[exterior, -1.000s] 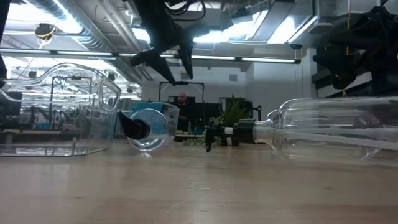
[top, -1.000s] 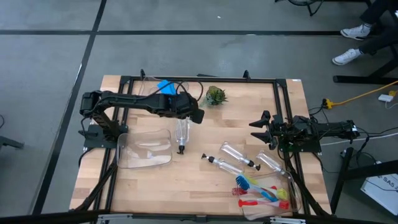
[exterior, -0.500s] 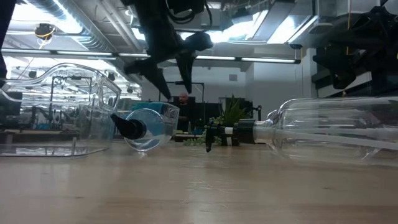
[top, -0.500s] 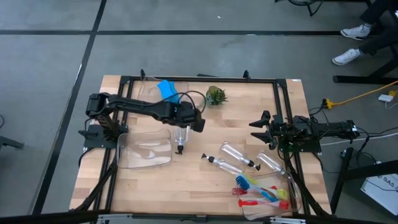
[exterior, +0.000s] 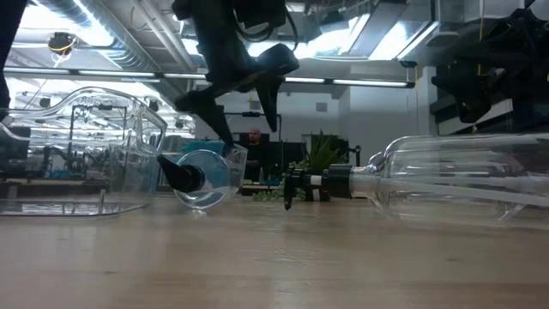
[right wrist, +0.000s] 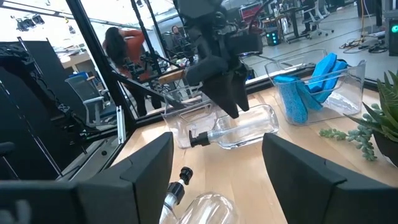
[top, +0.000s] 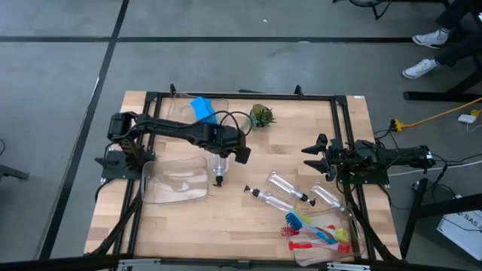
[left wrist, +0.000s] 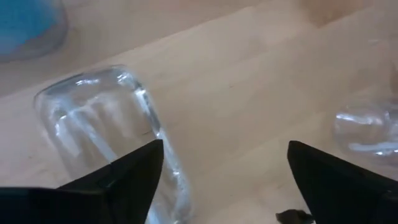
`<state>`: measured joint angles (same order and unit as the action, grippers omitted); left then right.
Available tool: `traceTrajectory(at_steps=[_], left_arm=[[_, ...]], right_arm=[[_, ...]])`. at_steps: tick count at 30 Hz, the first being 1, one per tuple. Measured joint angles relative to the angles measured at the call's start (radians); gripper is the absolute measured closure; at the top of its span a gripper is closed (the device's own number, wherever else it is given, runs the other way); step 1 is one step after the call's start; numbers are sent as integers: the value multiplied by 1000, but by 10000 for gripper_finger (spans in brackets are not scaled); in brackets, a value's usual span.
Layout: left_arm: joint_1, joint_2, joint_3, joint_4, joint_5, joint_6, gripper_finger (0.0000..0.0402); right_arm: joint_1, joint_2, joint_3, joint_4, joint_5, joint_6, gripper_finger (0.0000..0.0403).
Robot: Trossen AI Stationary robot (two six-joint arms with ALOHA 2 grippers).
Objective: Pick & Place Kitchen Sink Supplies
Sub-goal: Put the transparent soap dispenser into the middle transparent bin
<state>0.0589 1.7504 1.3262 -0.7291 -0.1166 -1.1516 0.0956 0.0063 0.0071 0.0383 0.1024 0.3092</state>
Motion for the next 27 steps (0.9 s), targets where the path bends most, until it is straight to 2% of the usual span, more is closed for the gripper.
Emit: traceTrajectory(at_steps=[6,14,20,23,27], left_arm=[[31,0,0,-6,93,73,42],[51,-5,0,106,-5,75,41],[89,-5,0,177,17,74,41],[101,-5,0,185,-48,89,41],[113,-5,0,214,-241,91,41]], right_arm=[[0,0,0,0,0,0,158],[0,0,0,0,1,0,158],[0,0,0,0,1,0,158],[0,0,0,0,1,0,158],[0,0,0,0,1,0,158]])
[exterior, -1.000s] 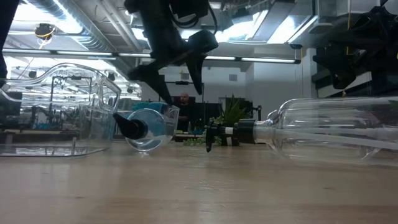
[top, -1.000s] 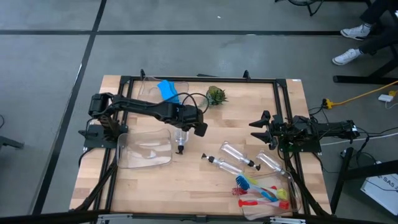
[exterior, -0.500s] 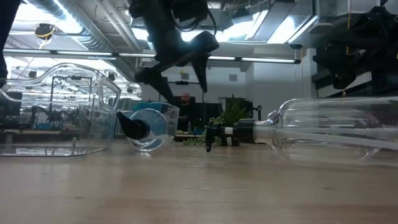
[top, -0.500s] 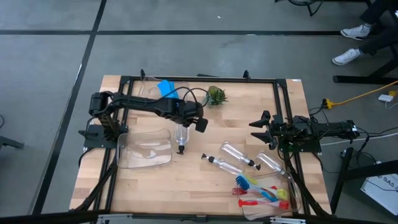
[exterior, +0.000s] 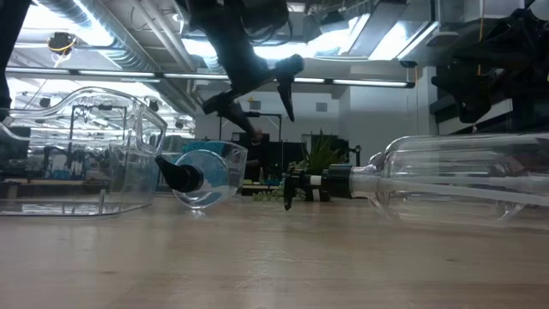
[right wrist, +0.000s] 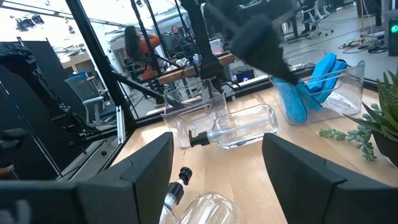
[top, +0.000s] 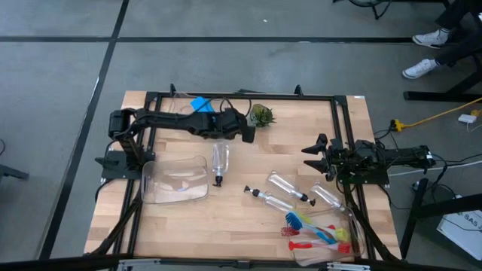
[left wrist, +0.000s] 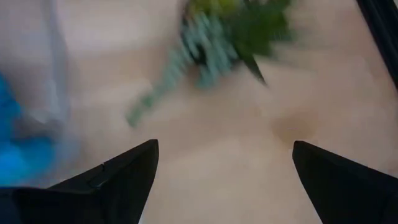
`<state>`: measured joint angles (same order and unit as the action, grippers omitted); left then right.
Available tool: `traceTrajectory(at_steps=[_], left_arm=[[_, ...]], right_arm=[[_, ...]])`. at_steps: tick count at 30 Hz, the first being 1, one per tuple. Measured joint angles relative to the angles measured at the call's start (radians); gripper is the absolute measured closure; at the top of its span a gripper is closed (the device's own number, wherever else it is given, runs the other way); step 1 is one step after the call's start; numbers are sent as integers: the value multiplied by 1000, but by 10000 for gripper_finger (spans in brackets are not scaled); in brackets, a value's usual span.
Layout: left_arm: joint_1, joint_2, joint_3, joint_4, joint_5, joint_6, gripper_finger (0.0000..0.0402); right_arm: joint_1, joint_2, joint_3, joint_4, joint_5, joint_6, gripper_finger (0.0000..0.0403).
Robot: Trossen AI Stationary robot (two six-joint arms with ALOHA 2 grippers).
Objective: Pick & Place Kitchen Sink Supplies
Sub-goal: Put the transparent soap dispenser into the middle transparent bin
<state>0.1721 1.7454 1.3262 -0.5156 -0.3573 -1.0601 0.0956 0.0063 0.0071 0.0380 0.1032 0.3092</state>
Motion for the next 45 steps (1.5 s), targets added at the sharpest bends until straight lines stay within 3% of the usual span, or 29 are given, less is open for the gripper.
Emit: traceTrajectory(at_steps=[4,11,15,23,30,34,45], left_arm=[[18,0,0,5,-68,3,41],[35,0,0,-43,-3,33,41],[34,-3,0,-65,96,22,41],[8,-3,74,-281,249,-259,41],[-32,-5,136,-455,212,-316,36],[-36,9,134,-489,191,-323,10],[-33,123,134,-534,280,-334,2]], right_arm=[[0,0,0,0,0,0,158],[0,0,0,0,0,0,158],[0,0,0,0,0,0,158],[0,0,0,0,0,0,158],[0,0,0,0,0,0,158],[0,0,0,0,0,0,158],[0,0,0,0,0,0,158]])
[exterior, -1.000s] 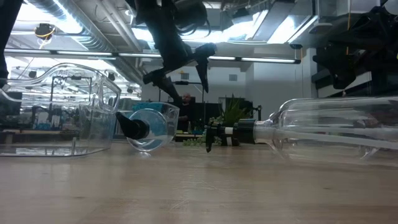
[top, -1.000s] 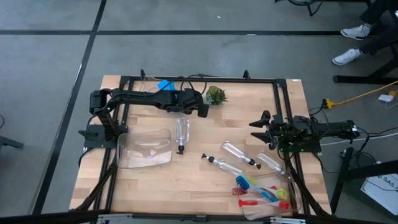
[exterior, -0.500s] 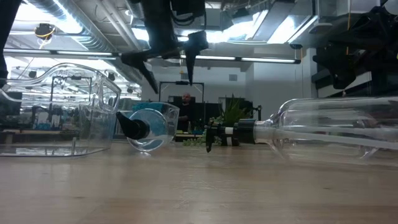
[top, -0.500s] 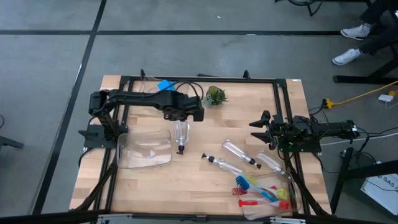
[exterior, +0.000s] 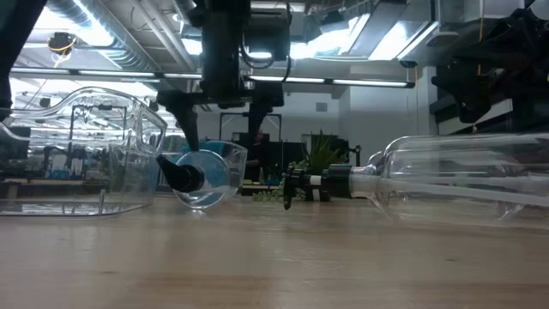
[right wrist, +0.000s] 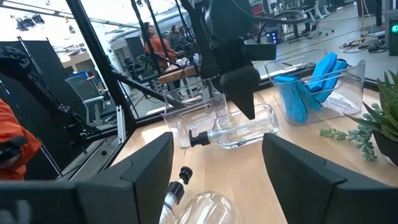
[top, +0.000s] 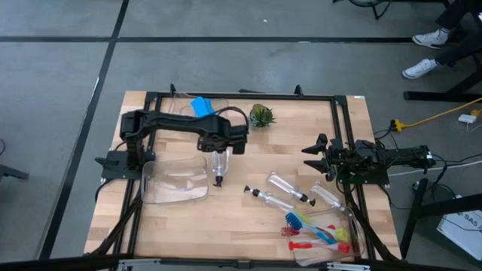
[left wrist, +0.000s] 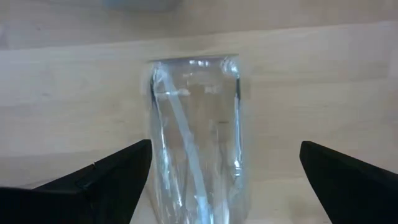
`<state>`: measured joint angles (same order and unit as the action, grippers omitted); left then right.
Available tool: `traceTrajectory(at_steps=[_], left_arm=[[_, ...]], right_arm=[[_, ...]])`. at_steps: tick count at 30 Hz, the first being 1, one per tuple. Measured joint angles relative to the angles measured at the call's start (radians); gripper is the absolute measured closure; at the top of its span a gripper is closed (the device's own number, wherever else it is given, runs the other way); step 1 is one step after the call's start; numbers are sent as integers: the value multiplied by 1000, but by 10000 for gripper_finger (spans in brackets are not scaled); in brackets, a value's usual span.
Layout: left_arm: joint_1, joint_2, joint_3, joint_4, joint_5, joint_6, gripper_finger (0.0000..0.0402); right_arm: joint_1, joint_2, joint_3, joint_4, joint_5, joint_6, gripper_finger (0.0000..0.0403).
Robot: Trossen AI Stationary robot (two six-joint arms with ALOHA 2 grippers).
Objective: Pick & Place Kitchen Sink Supplies
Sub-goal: Put the transparent soap dispenser into the middle transparent bin
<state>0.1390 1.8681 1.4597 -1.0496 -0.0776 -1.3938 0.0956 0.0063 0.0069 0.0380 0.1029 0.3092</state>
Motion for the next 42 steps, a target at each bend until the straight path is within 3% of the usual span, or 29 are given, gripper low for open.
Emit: traceTrajectory(at_steps=[13,21,29,42], left_arm=[[14,101,0,-25,28,-59,1],[42,196,0,4,150,25,1],[48,199,0,34,148,29,4],[47,193,0,37,159,9,127]], right_arm=[[0,0,0,0,0,0,158],[0,0,0,0,0,0,158],[0,0,0,0,0,0,158],[0,0,0,0,0,0,158]])
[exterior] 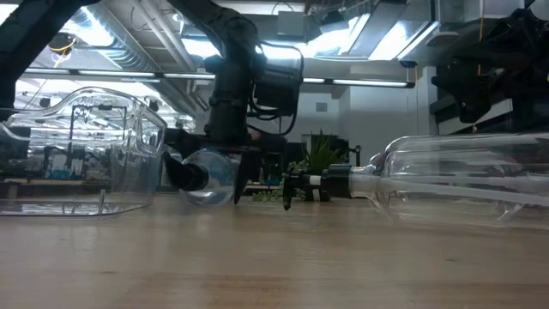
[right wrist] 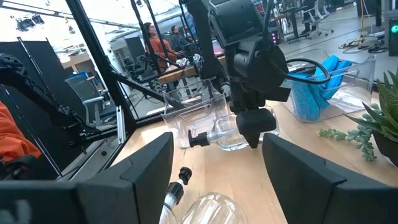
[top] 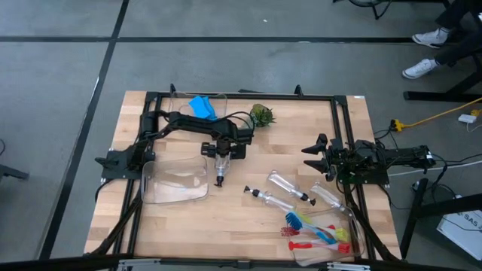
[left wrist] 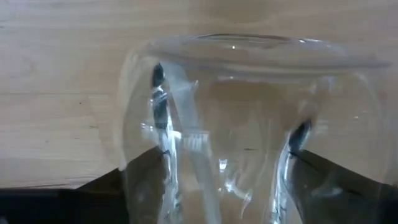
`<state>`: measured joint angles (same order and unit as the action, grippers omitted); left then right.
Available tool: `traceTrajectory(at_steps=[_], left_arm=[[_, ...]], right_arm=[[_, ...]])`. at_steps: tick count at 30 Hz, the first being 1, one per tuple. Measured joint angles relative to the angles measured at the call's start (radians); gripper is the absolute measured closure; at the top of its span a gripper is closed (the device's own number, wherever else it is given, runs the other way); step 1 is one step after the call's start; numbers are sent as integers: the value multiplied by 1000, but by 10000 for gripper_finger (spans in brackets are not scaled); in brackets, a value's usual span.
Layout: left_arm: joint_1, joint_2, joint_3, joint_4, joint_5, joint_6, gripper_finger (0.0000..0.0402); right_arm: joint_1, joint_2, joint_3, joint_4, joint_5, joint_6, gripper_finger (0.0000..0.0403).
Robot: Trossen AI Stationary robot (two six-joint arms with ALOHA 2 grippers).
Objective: Pick & Place Kitchen Sink Supplies
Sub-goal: Put the transparent soap dispenser into the middle transparent bin
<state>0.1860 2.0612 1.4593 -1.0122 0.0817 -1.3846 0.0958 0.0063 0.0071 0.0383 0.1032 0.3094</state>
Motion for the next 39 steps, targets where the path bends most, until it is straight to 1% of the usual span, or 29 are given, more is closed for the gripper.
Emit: traceTrajectory(at_steps=[4,8,17,20,23,25,30,34,39], left_arm=[[1,-18,10,-9,0,-6,129],[9,-36,77,-53,-19,0,127],[25,-38,381,-333,-103,59,127],[18,-38,484,-449,-122,72,127],[-1,-38,557,-558,-136,79,128],[-17,-43,574,-561,-140,80,127],[-65,-115,543,-566,-137,68,122],[-108,-134,540,-559,-159,140,121],[-176,-191,521,-557,-169,228,121]], right_arm=[[0,0,0,0,0,0,158],[0,0,0,0,0,0,158],[0,0,0,0,0,0,158],[0,0,0,0,0,0,158],[0,0,0,0,0,0,158],[0,0,0,0,0,0,158],[0,0,0,0,0,0,158],[0,0,0,0,0,0,158],[0,0,0,0,0,0,158]])
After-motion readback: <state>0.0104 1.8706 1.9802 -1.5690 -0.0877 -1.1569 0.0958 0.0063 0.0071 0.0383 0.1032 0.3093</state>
